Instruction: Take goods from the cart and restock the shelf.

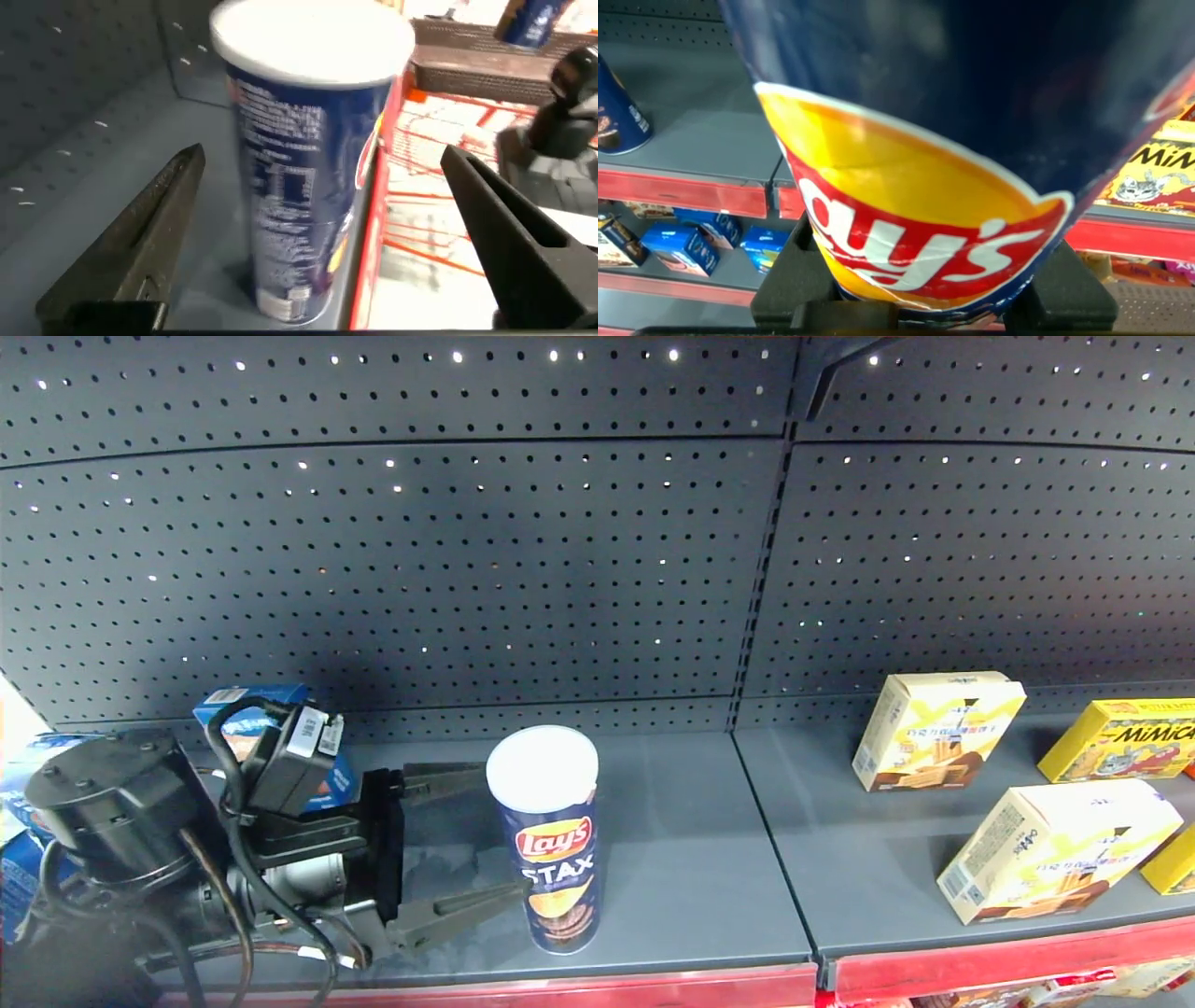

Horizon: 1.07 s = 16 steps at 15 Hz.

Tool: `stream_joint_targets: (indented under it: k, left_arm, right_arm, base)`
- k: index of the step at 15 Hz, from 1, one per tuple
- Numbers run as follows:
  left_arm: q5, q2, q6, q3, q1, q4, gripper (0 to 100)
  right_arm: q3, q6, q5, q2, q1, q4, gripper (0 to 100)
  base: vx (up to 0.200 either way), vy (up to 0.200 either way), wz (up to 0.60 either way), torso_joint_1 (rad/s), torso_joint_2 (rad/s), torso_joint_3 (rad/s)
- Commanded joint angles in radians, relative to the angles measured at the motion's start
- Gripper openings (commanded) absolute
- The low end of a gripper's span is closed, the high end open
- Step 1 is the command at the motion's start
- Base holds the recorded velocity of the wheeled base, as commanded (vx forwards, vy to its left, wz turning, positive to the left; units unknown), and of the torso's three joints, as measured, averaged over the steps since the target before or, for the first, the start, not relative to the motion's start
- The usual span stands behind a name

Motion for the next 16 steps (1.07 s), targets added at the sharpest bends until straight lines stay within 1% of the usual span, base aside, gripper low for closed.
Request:
stream_joint_targets:
  k: [1, 4, 6, 8, 9, 11, 12, 13, 14, 15, 16]
  left_arm:
    - [0.002, -0.049, -0.004, 0.0, 0.022, 0.001, 100]
    - [0.011, -0.124, -0.008, 0.011, 0.046, 0.002, 100]
    - [0.066, -0.181, -0.011, 0.038, 0.063, 0.01, 100]
    - [0.156, -0.239, -0.036, 0.049, 0.075, 0.018, 100]
    - [0.212, -0.277, -0.039, 0.077, 0.075, 0.019, 100]
    - [0.308, -0.326, -0.037, 0.141, 0.075, 0.021, 100]
    - [0.373, -0.343, -0.037, 0.166, 0.074, 0.019, 100]
    - [0.451, -0.356, -0.033, 0.181, 0.068, 0.019, 100]
    - [0.479, -0.362, -0.031, 0.184, 0.066, 0.019, 100]
    - [0.598, -0.391, -0.03, 0.201, 0.065, 0.021, 100]
    - [0.664, -0.414, -0.031, 0.215, 0.065, 0.021, 100]
  right_arm:
    - [0.007, 0.0, 0.001, 0.002, 0.0, 0.0, 0]
    - [0.011, 0.001, -0.002, 0.0, -0.002, 0.0, 0]
    - [0.011, 0.001, -0.004, -0.002, -0.003, 0.0, 0]
    - [0.011, 0.003, -0.005, -0.005, -0.003, 0.0, 0]
    - [0.014, 0.004, -0.005, -0.014, -0.003, 0.002, 0]
    - [0.03, 0.004, -0.005, -0.025, -0.012, 0.002, 0]
    - [0.03, 0.006, -0.005, -0.031, -0.008, 0.002, 0]
    - [0.03, 0.007, -0.005, -0.031, -0.008, 0.002, 0]
    - [0.031, 0.007, -0.005, -0.031, -0.009, 0.002, 0]
    - [0.051, 0.007, -0.007, -0.035, -0.011, 0.0, 0]
    - [0.056, 0.007, -0.007, -0.037, -0.012, 0.0, 0]
  base:
    - [0.0, 0.0, 0.0, 0.0, 0.0, 0.0]
    - [0.0, 0.0, 0.0, 0.0, 0.0, 0.0]
    - [0.0, 0.0, 0.0, 0.0, 0.0, 0.0]
    - [0.0, 0.0, 0.0, 0.0, 0.0, 0.0]
    - [0.0, 0.0, 0.0, 0.0, 0.0, 0.0]
    - [0.0, 0.0, 0.0, 0.0, 0.0, 0.0]
    - [0.0, 0.0, 0.0, 0.0, 0.0, 0.0]
    - [0.0, 0.0, 0.0, 0.0, 0.0, 0.0]
    - [0.0, 0.0, 0.0, 0.0, 0.0, 0.0]
    - [0.0, 0.0, 0.0, 0.0, 0.0, 0.0]
    - [0.0, 0.0, 0.0, 0.0, 0.0, 0.0]
